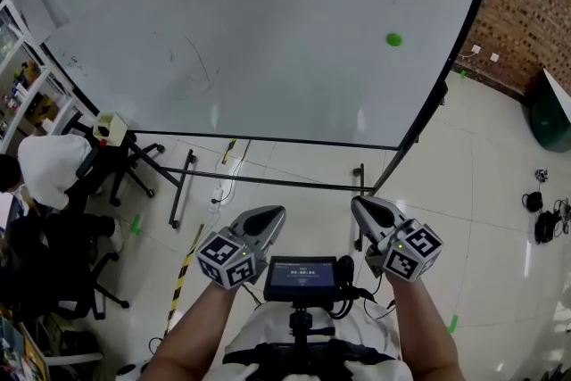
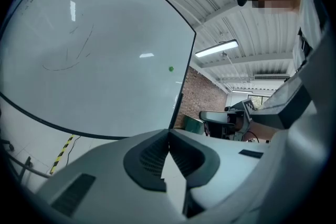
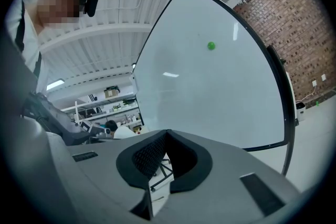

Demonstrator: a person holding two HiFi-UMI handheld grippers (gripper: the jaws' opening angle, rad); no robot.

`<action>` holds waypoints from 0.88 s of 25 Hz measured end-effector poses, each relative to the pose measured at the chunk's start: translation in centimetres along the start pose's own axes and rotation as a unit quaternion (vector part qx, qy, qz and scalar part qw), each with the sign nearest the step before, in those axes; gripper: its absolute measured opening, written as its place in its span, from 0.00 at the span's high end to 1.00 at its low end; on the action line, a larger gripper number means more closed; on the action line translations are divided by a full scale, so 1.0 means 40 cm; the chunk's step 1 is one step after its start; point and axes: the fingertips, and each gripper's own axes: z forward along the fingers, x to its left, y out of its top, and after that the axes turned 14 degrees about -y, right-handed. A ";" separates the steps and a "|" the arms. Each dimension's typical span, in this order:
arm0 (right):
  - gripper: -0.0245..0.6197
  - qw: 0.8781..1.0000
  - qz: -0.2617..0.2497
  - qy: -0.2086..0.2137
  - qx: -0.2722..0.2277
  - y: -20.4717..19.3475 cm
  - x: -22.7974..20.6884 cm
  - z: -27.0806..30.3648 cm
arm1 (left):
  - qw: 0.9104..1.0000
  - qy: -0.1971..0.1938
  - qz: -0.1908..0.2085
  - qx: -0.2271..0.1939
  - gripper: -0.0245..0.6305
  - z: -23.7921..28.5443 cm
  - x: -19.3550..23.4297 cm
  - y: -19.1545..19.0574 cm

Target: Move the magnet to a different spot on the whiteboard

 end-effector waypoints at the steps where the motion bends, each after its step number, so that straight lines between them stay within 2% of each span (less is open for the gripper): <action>1: 0.91 1.000 0.001 0.000 0.000 0.008 -0.017 0.005 | 1.000 -0.001 0.002 0.002 0.91 0.020 0.007 0.007; 8: 0.91 1.000 0.004 -0.006 -0.007 0.058 -0.130 0.028 | 1.000 -0.012 0.005 0.014 0.91 0.149 0.045 0.047; 17: 0.91 1.000 0.012 -0.004 -0.016 0.113 -0.265 0.032 | 0.998 -0.023 0.048 0.031 0.91 0.317 0.060 0.110; 22: 0.91 0.999 0.028 0.003 -0.022 0.140 -0.329 0.043 | 0.997 -0.026 0.059 0.030 0.91 0.399 0.073 0.151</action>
